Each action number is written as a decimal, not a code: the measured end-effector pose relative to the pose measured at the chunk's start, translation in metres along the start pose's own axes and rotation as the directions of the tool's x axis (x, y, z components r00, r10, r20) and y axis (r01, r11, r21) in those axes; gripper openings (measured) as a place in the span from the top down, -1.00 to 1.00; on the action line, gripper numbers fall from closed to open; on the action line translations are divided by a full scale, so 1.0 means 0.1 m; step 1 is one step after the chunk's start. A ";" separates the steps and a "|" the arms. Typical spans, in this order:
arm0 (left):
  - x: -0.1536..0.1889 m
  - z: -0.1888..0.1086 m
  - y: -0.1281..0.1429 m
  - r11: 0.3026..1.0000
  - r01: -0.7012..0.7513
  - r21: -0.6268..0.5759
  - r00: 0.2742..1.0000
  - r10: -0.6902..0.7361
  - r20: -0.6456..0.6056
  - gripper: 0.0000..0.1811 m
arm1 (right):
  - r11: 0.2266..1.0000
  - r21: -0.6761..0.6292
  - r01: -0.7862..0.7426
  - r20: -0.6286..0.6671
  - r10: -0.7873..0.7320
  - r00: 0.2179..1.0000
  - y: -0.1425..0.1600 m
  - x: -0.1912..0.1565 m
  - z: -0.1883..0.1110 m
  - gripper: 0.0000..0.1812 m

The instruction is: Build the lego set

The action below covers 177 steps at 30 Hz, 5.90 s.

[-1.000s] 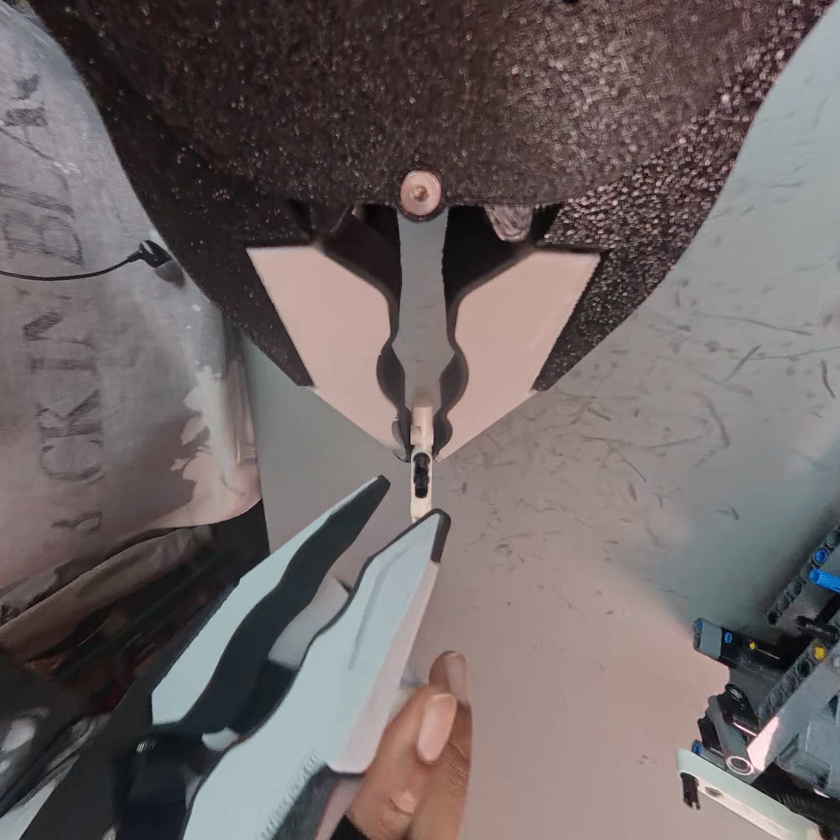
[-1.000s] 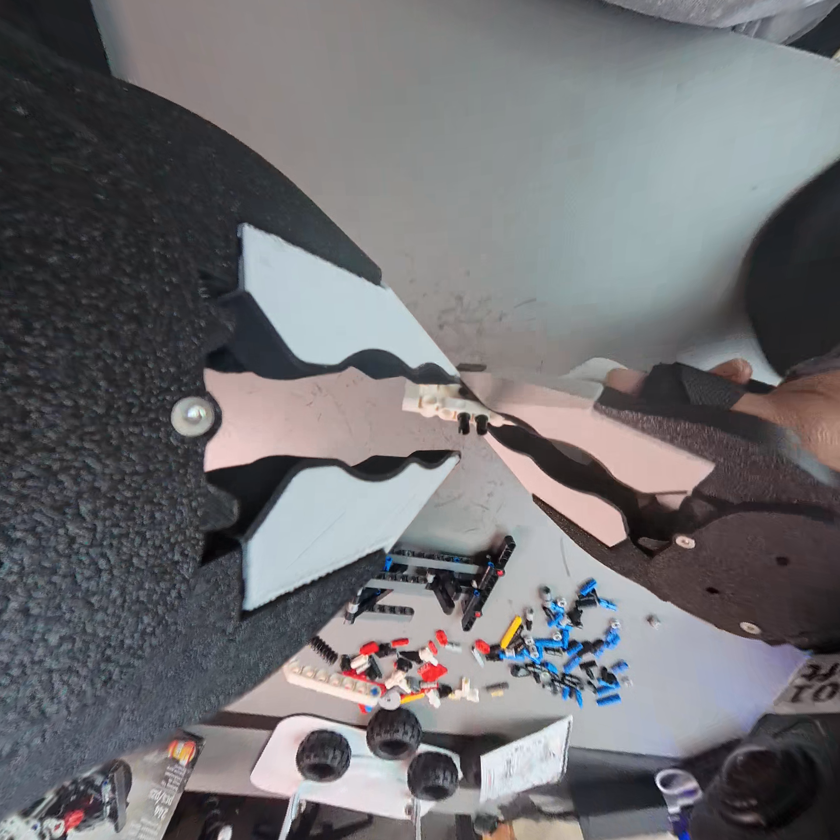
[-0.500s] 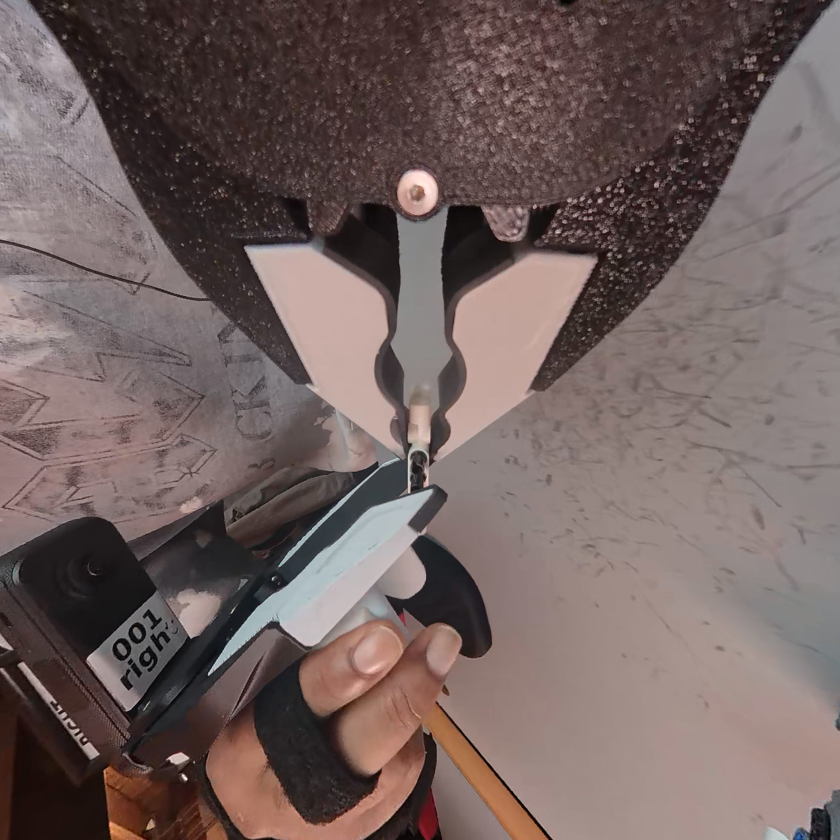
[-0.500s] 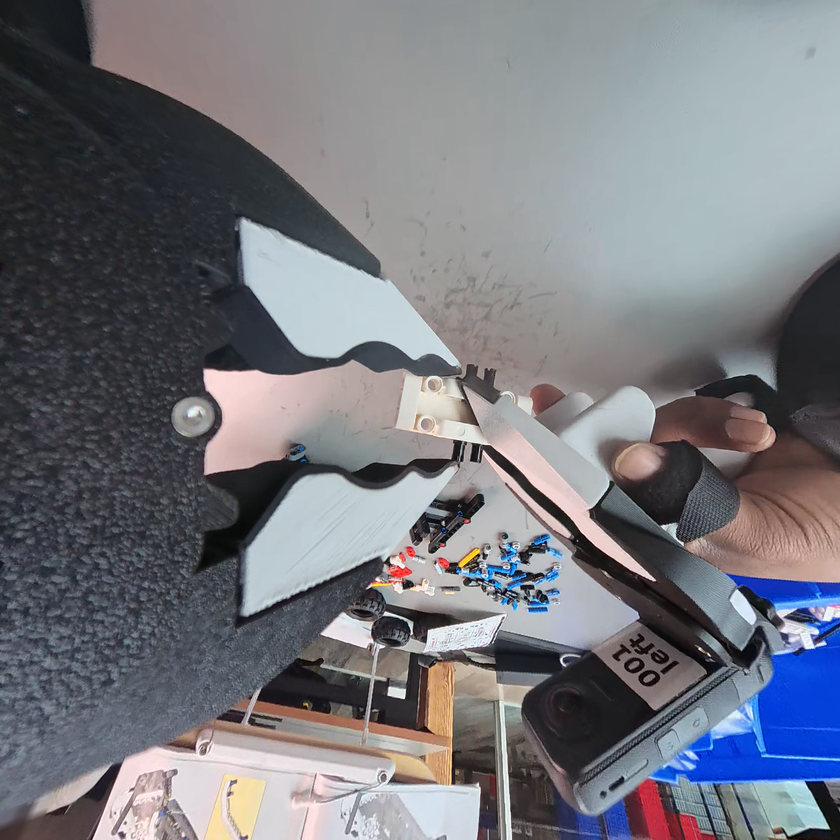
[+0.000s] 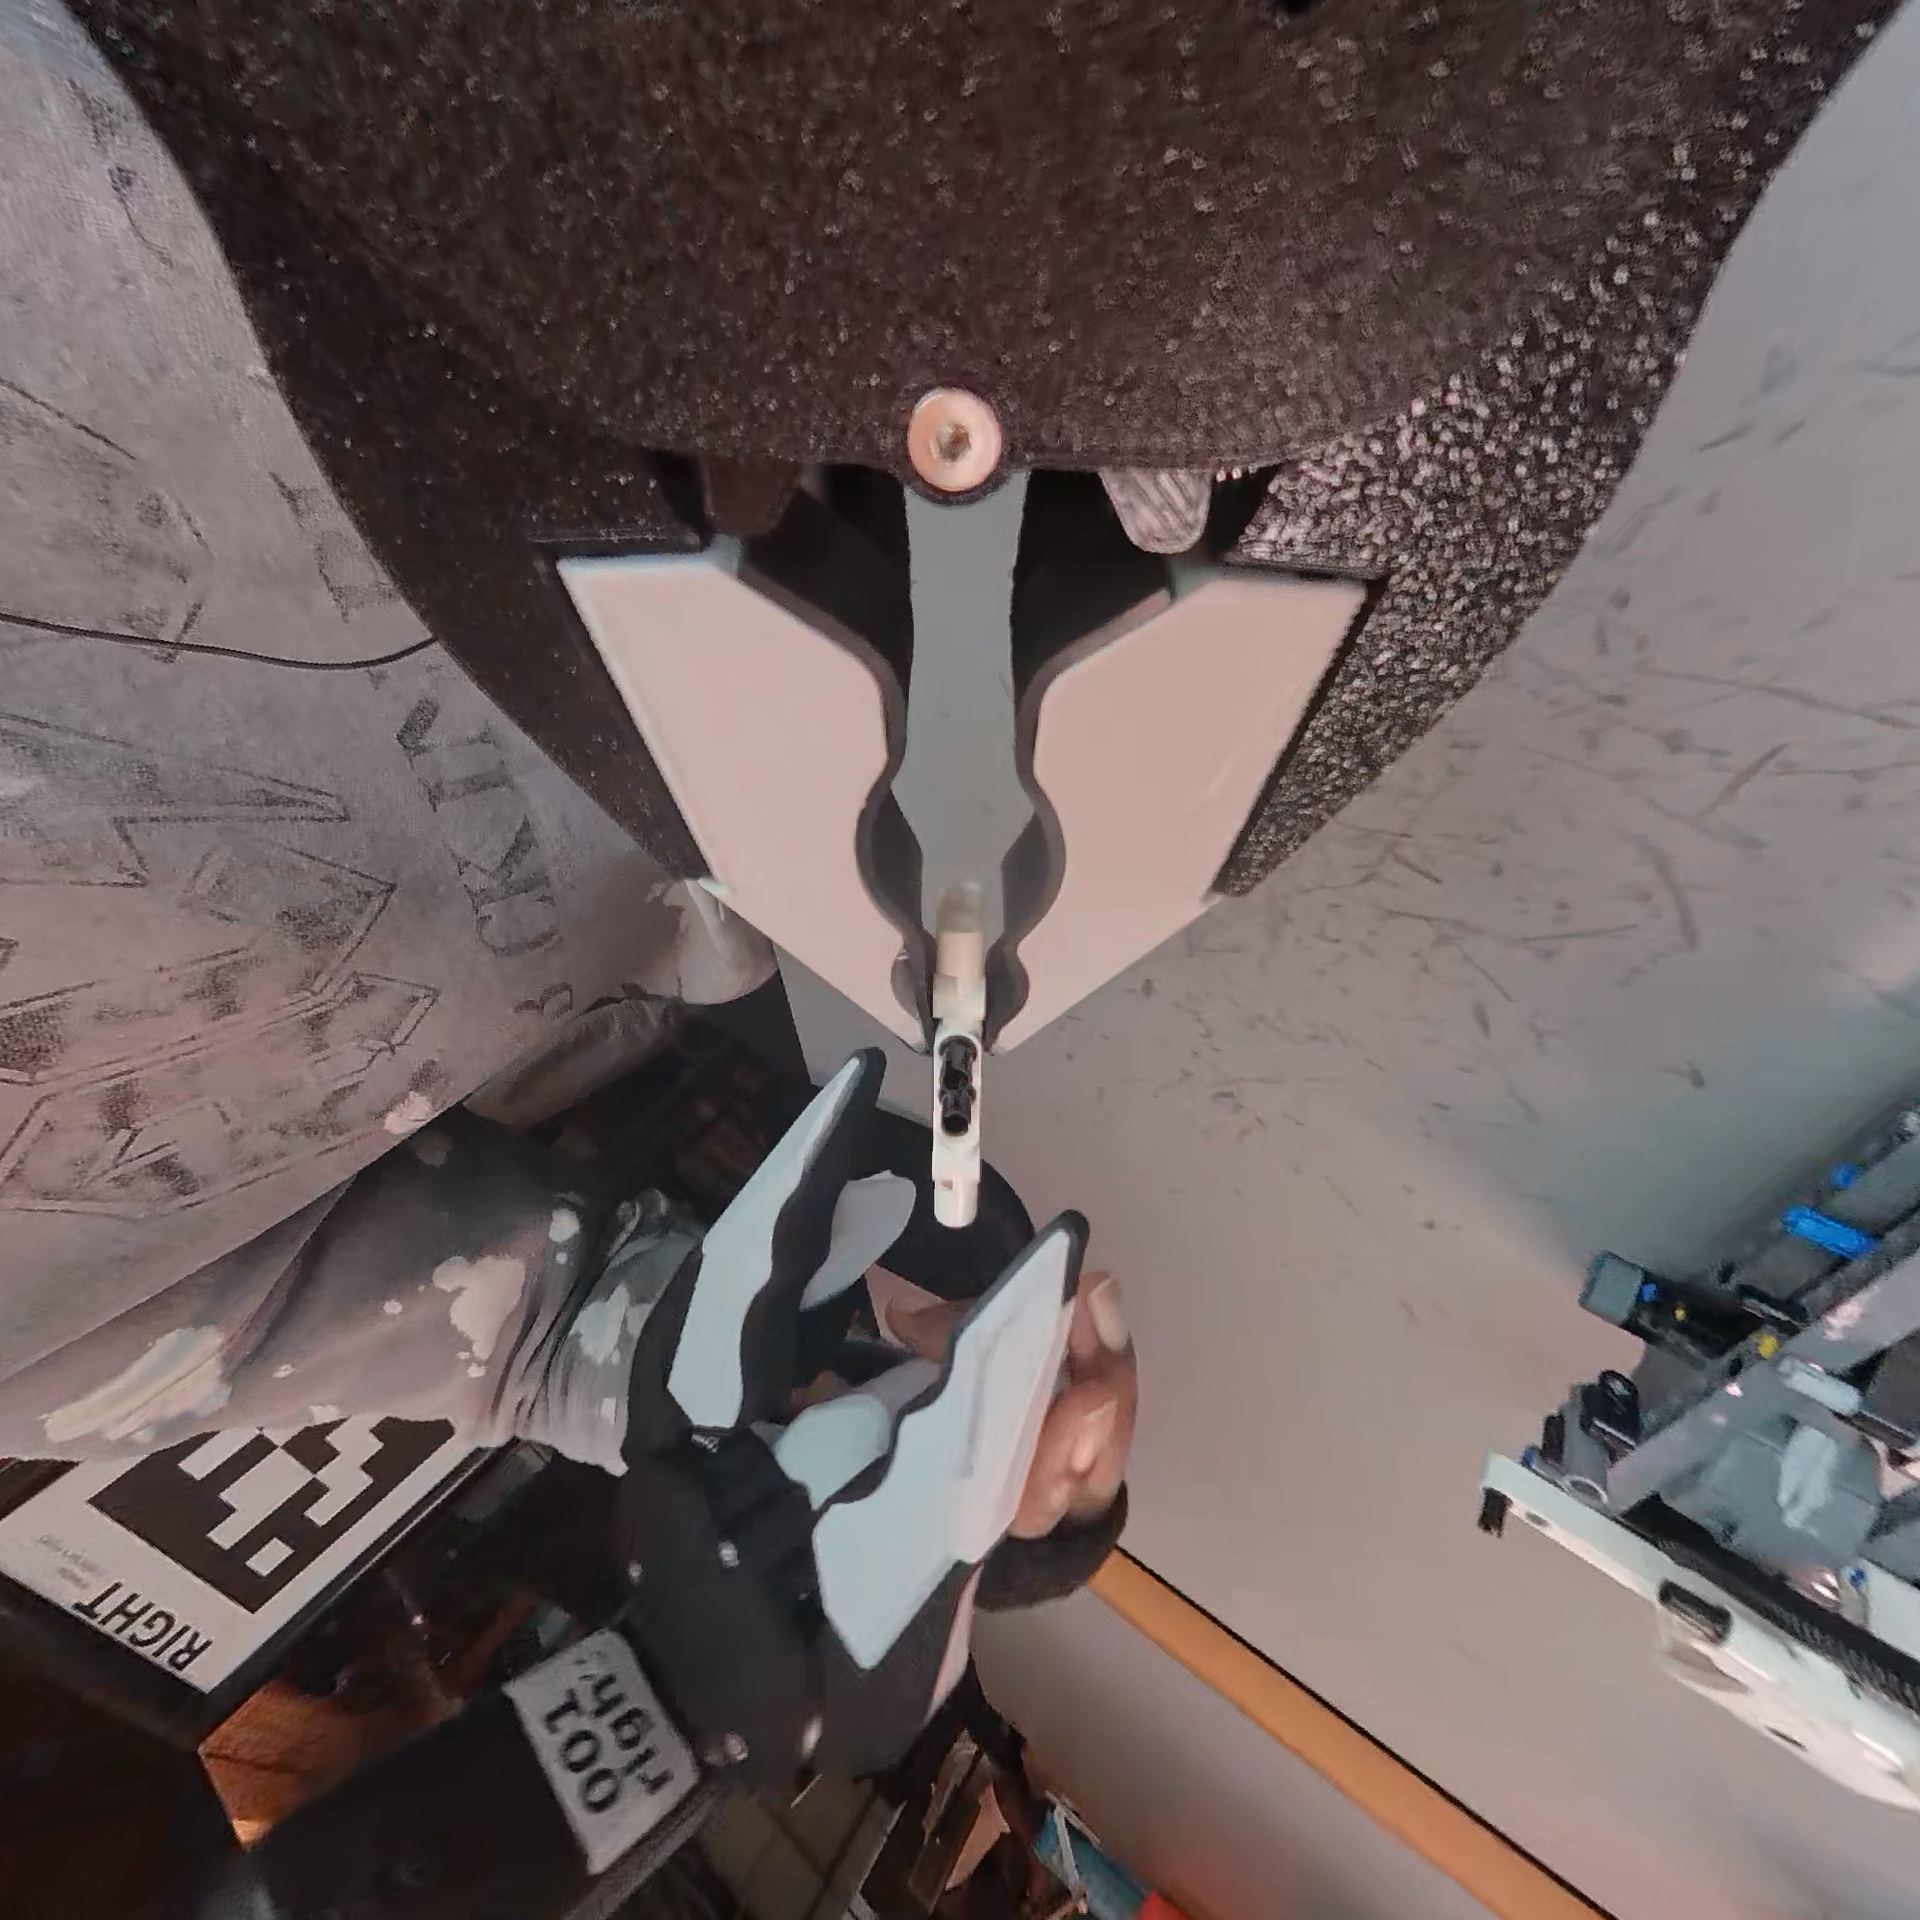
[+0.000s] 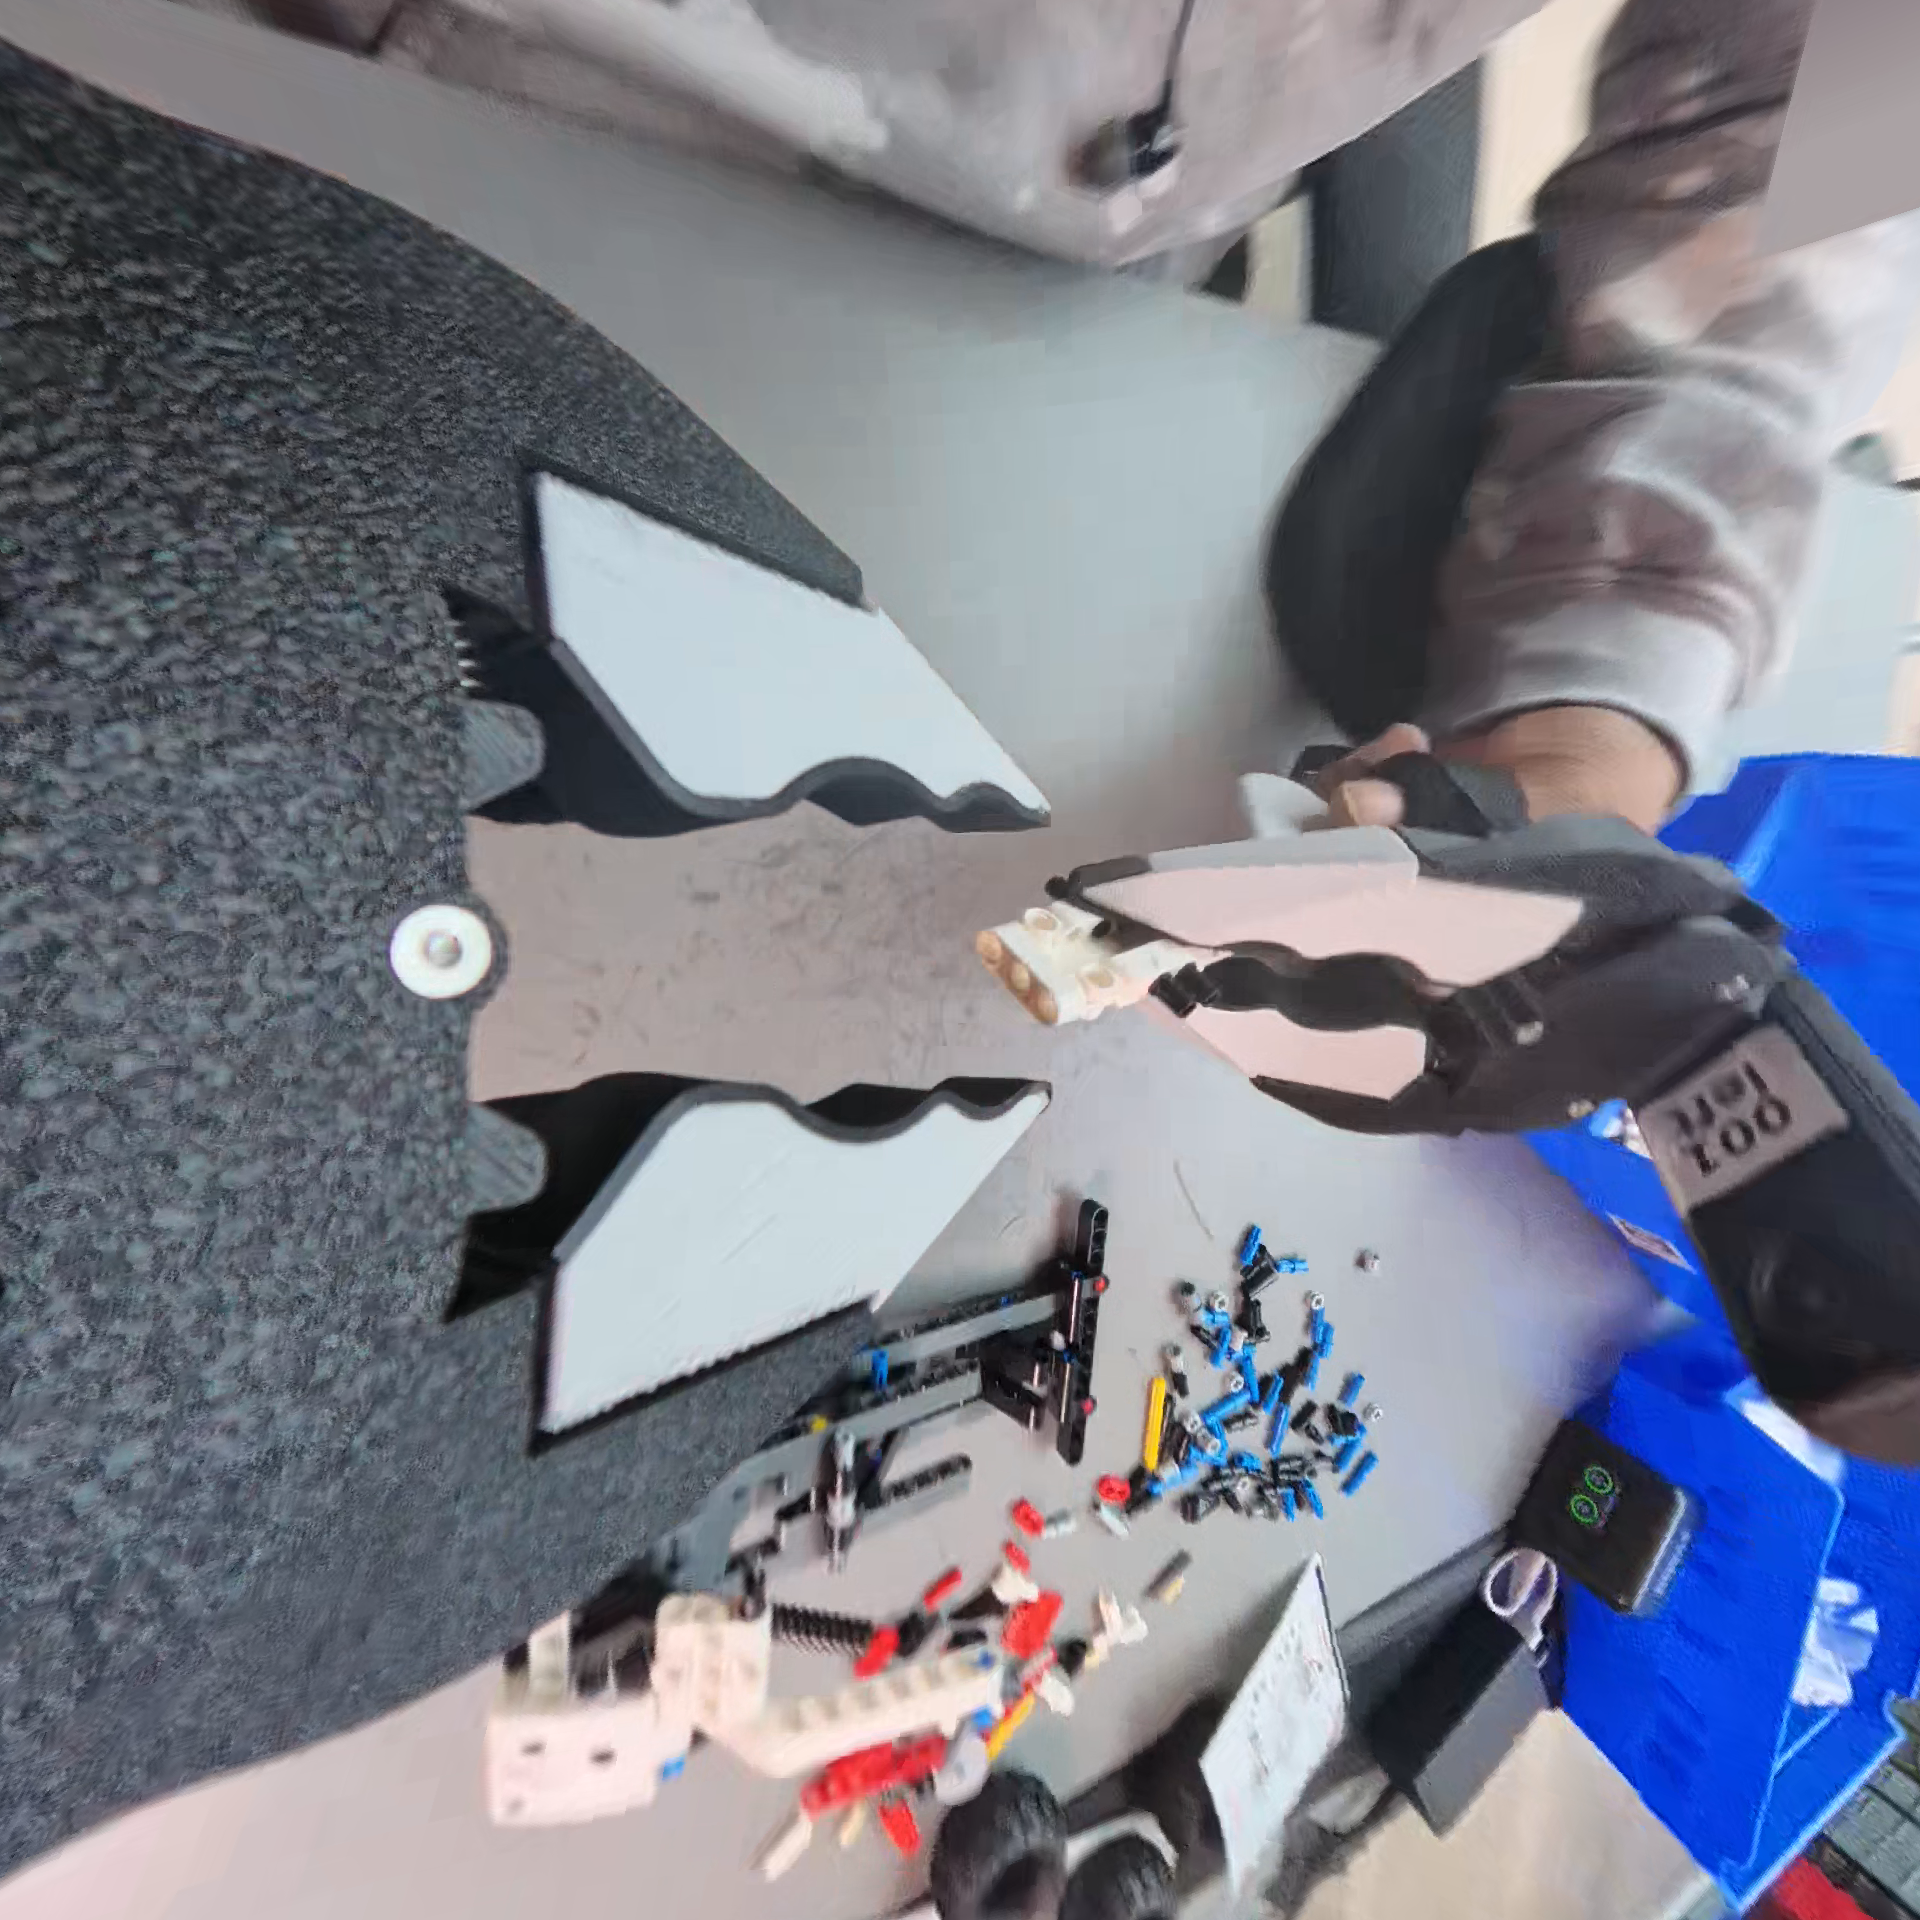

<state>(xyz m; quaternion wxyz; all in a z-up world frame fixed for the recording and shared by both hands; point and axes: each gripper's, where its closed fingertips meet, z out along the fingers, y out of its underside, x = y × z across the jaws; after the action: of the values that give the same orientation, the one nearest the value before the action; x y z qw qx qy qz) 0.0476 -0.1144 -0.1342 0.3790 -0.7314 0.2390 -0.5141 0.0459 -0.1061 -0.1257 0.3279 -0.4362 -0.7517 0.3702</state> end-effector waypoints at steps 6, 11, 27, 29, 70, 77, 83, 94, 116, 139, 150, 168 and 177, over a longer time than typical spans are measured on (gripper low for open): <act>-0.04 -0.02 -0.05 0.998 -0.050 0.031 0.998 0.049 0.045 0.92 | 0.940 0.208 -0.271 0.094 0.256 0.962 -0.02 0.10 -0.02 0.70; -0.10 -0.06 -0.09 0.997 -0.065 0.049 0.994 0.060 0.088 0.87 | 0.957 0.228 -0.179 0.092 0.162 0.983 -0.04 0.09 0.02 0.91; -0.17 -0.49 -0.56 0.905 -0.151 0.398 0.981 0.089 0.170 0.40 | 0.901 0.375 0.220 -0.357 -0.078 0.931 -0.13 0.58 -0.21 0.93; -0.21 -0.56 -0.61 0.879 -0.263 0.398 0.946 0.154 0.285 0.56 | 0.902 0.370 0.223 -0.377 -0.073 0.923 -0.09 0.62 -0.24 0.93; -0.41 -0.33 -0.42 0.892 0.244 0.380 0.963 -0.268 0.010 0.70 | 0.627 -0.006 0.779 -0.586 -0.633 0.505 -0.10 0.24 -0.01 0.93; -0.36 -0.26 -0.35 0.825 0.440 0.355 0.898 -0.406 -0.170 0.80 | 0.560 -0.073 0.825 -0.574 -0.701 0.424 -0.08 0.16 0.06 0.93; -0.36 -0.32 -0.41 0.836 0.381 0.395 0.924 -0.362 -0.125 0.87 | 0.627 -0.068 0.776 -0.590 -0.653 0.475 -0.05 0.26 0.07 0.89; -0.57 -0.75 -0.57 0.780 0.243 0.577 0.943 -0.330 0.049 0.93 | 0.889 0.181 0.420 -0.555 -0.260 0.790 0.00 0.69 -0.18 0.69; -0.76 -0.95 -0.56 0.687 0.282 0.669 0.911 -0.410 0.037 0.92 | 0.986 -0.110 -0.126 -0.133 0.111 0.985 1.08 1.48 0.01 0.04; -0.70 -0.80 -0.54 0.710 0.308 0.633 0.914 -0.406 0.010 0.93 | 0.954 -0.162 -0.251 -0.332 0.187 0.925 0.99 0.67 -0.07 0.01; -0.69 -0.69 -0.50 0.731 0.333 0.595 0.906 -0.424 0.014 0.93 | 0.968 -0.116 -0.224 -0.255 0.189 0.948 0.88 0.55 -0.11 0.08; -0.65 -0.41 -0.44 0.632 0.539 0.557 0.821 -0.541 -0.181 0.93 | 0.977 -0.097 -0.192 -0.039 0.190 0.981 0.53 -0.05 -0.02 0.23; -0.64 -0.45 -0.40 0.627 0.546 0.556 0.811 -0.561 -0.164 0.94 | 0.968 -0.140 -0.208 0.159 0.229 0.960 0.55 0.00 -0.14 0.22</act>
<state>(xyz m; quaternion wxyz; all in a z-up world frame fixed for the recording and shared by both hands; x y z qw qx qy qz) -0.0187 -0.0567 -0.1304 0.4092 -0.6244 -0.1700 -0.6433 0.0803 -0.0835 -0.1649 0.1909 -0.5019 -0.7458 0.3943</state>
